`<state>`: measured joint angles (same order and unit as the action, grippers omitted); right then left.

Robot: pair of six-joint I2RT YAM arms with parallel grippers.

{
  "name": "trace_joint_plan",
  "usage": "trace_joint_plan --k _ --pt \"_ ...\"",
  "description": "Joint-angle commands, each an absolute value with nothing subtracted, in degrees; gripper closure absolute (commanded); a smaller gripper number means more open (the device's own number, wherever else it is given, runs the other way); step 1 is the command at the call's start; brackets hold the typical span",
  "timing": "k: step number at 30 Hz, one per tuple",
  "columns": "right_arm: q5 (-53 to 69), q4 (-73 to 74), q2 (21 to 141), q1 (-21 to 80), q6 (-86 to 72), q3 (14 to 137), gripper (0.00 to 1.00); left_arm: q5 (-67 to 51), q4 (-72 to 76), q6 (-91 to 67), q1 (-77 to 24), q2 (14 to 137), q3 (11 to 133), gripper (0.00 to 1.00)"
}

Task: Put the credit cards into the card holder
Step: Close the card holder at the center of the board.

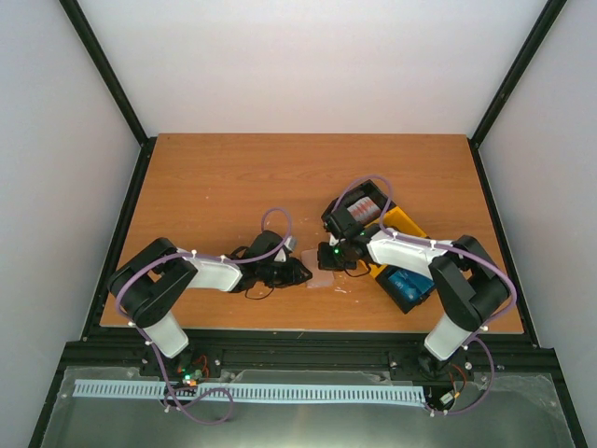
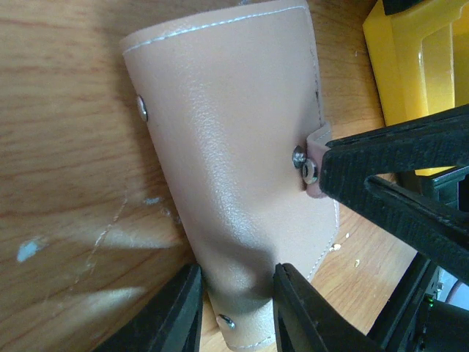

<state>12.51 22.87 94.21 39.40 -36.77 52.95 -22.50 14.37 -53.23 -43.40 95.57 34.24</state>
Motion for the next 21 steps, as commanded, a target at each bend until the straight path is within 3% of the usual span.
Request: trace_joint_plan --k 1,21 --pt "13.84 22.74 95.98 39.28 -35.68 54.06 0.97 -18.5 3.66 -52.82 -43.64 99.86 31.43 0.7" --pt "8.89 21.09 92.13 39.34 -36.99 53.17 0.97 -18.21 3.54 -52.82 -43.68 100.37 31.51 0.7"
